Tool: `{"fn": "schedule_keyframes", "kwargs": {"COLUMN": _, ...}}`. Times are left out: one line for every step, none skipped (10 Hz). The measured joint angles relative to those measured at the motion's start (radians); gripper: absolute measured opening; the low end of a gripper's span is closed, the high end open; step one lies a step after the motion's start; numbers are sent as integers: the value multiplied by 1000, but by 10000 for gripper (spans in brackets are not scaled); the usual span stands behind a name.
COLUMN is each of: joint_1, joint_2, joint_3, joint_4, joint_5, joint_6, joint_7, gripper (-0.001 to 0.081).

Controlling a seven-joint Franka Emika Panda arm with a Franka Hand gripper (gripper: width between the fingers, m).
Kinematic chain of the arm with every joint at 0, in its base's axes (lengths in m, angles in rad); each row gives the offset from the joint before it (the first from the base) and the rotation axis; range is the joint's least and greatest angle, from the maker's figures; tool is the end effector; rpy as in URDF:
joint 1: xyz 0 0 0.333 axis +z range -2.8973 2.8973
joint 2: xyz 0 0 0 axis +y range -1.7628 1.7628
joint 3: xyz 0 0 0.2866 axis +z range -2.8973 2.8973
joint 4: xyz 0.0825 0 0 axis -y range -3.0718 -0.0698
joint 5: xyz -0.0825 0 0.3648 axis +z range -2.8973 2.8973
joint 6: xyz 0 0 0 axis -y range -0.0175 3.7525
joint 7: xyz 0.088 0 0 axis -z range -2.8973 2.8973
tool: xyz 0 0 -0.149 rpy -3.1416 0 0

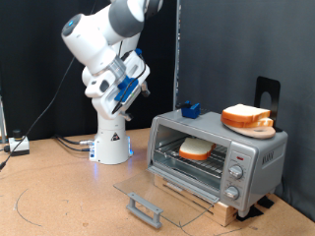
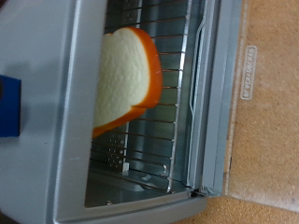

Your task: Make a piece of toast with the oven

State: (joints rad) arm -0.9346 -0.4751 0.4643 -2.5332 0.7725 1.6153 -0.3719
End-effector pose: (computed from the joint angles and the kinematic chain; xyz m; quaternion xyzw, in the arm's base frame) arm 0.3494 -0.0739 0.3551 -0.9197 0.1959 0.0761 0.3315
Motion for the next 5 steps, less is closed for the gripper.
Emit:
{"fn": "schedule_keyframes", "kwargs": {"joint_1": -19, "joint_2": 42, "joint_3": 0, "joint_4": 14, "joint_5": -11, "joint_6": 28, "joint_7": 6, "gripper": 808}}
{"fn": "schedule_keyframes", "kwargs": {"joint_1": -34, "joint_2": 74, "joint_3": 1, "joint_4": 21, "joint_5": -21, "joint_6": 86, "joint_7": 4, "gripper": 808}}
{"fn": "schedule_keyframes", "kwargs": {"joint_1": -45, "joint_2": 103, "joint_3": 2, "joint_4": 27, "joint_5": -39, "joint_6": 144, "joint_7": -4, "gripper": 808}}
{"fn": "schedule_keyframes", "kwargs": {"joint_1": -55, "joint_2": 133, "joint_3": 2, "joint_4": 36, "joint_5": -65, "joint_6": 193, "joint_7": -14, "gripper": 808}}
{"fn": "schedule_keyframes", "kwargs": {"joint_1": -66, "joint_2": 166, "joint_3": 2, "joint_4": 50, "joint_5": -93, "joint_6": 225, "joint_7": -22, "gripper": 808}}
